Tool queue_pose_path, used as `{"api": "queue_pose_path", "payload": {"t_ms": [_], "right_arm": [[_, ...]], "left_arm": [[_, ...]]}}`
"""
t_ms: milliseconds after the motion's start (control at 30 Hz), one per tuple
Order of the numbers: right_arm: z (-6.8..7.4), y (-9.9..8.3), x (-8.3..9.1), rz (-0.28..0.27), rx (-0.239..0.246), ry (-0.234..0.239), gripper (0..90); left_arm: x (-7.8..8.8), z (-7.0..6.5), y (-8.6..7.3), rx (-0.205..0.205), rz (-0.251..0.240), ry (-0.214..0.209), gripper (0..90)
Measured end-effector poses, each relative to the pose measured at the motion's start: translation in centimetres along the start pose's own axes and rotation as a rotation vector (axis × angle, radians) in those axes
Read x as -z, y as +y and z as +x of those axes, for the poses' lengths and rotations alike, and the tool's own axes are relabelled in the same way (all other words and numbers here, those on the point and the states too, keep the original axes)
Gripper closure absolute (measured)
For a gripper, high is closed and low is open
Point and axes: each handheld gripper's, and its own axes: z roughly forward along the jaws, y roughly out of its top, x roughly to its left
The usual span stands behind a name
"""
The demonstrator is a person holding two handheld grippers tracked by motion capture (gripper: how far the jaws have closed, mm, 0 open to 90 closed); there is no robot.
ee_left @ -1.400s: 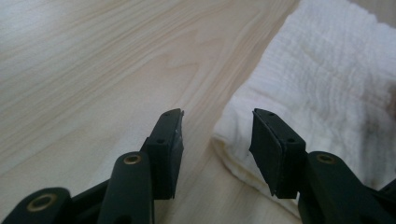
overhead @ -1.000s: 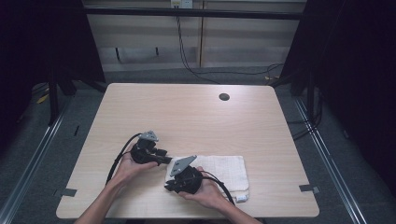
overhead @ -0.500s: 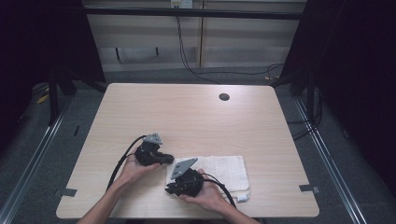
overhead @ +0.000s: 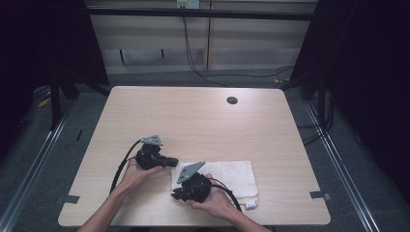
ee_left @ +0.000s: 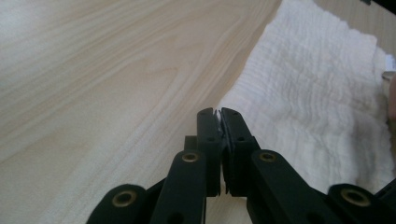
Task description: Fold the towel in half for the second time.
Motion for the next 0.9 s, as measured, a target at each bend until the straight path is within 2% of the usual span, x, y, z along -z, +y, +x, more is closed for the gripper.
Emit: {"api": "queue_pose_path", "payload": {"t_ms": [33,133,167,333,433,700,900], "right_arm": [[0.0,0.0,0.2,-0.009,-0.009,-0.001,83.7],[-0.1,0.1,0.5,-0.021,-0.013,0.007,83.7],[-0.1,0.2,0.6,-0.022,-0.022,0.009,83.8],[-0.3,0.4,0.7,-0.033,-0.029,0.021,83.8],[-0.5,0.6,1.3,-0.067,-0.064,0.038,83.8],[-0.7,1.3,2.2,-0.102,-0.065,0.037,83.8],[-0.8,2.0,2.8,-0.125,-0.063,0.030,83.8]], "left_arm": [[0.3,0.0,0.1,0.009,-0.013,-0.006,87.2],[0.5,0.1,0.1,0.006,-0.009,-0.001,87.1],[0.6,0.2,0.1,0.024,-0.024,-0.011,87.1],[0.8,0.4,0.1,0.027,-0.031,-0.008,87.3],[1.0,0.5,0.1,0.037,-0.032,-0.002,87.2],[1.5,0.7,0.2,0.047,-0.049,0.002,87.2],[1.9,1.1,0.2,0.085,-0.069,0.008,87.2]]}}
